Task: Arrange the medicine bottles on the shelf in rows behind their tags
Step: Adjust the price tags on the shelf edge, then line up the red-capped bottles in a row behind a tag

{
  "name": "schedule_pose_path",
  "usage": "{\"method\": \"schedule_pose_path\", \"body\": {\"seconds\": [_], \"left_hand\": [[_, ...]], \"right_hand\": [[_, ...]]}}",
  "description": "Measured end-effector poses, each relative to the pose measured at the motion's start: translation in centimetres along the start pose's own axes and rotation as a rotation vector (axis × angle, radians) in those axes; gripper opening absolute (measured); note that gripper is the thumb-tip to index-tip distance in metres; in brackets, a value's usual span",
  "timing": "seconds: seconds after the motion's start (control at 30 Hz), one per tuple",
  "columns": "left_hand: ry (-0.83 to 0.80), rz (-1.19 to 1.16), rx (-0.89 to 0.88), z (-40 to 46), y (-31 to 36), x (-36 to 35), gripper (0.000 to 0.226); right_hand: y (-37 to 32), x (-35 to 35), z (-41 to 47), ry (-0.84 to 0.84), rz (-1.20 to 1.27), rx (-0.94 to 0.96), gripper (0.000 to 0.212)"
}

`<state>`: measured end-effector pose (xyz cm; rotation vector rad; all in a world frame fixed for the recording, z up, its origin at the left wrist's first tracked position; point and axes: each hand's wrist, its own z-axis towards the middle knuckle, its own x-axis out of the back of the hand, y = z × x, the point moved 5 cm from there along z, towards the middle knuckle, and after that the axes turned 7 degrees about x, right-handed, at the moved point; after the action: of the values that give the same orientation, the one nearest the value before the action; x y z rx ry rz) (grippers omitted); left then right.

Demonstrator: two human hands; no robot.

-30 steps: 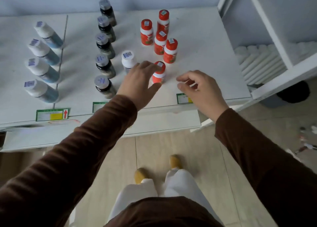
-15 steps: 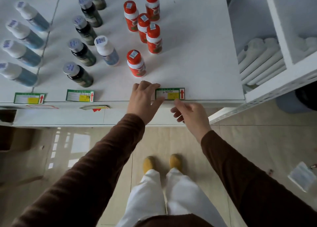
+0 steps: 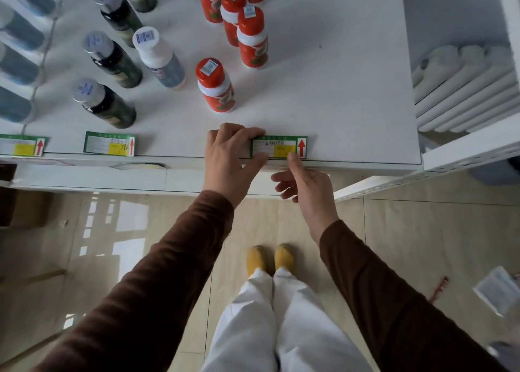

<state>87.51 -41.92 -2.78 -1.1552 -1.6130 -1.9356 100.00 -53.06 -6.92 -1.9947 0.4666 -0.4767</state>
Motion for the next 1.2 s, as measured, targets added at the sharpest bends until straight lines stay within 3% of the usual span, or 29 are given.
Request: {"method": "schedule_pose_path", "body": {"seconds": [0.43,0.63,0.8,1.03,1.13,1.2], "left_hand": [[-0.012,-0.011,0.051,0.4,0.1,-0.1,0.032],[-0.063,0.043,0.010,-0.3,0.9,1.1,0.035],[-0.015,-0.015,-0.051,-1.3,0.2,5.7,0.032],[0.133,0.009,-0.059,2.6,-2.5,14.5,0.028],[0.139,0.003,-0.001,5.9,-4.2,17.1,0.032],[0.101,-0.007,0.085,8.0,-5.2,17.5,0.042]], "right_hand": [[-0.5,-0.1,0.7,-0.078,0.035,-0.021,0.056],[-2.1,0.2,-0.3,-0.190,-0.085,-0.029,0.062],[-6.8,-1.1,-1.1,-0.233,-0.193,0.230,0.053],[-17.3,-6.7,-0.9,-0.140,-0.504,0.762,0.022],[-21.3,-10.0,0.2,-0.125,-0.595,0.900,0.012],[-23.4,-12.5,1.6,-0.156,-0.735,0.921,0.018]]}}
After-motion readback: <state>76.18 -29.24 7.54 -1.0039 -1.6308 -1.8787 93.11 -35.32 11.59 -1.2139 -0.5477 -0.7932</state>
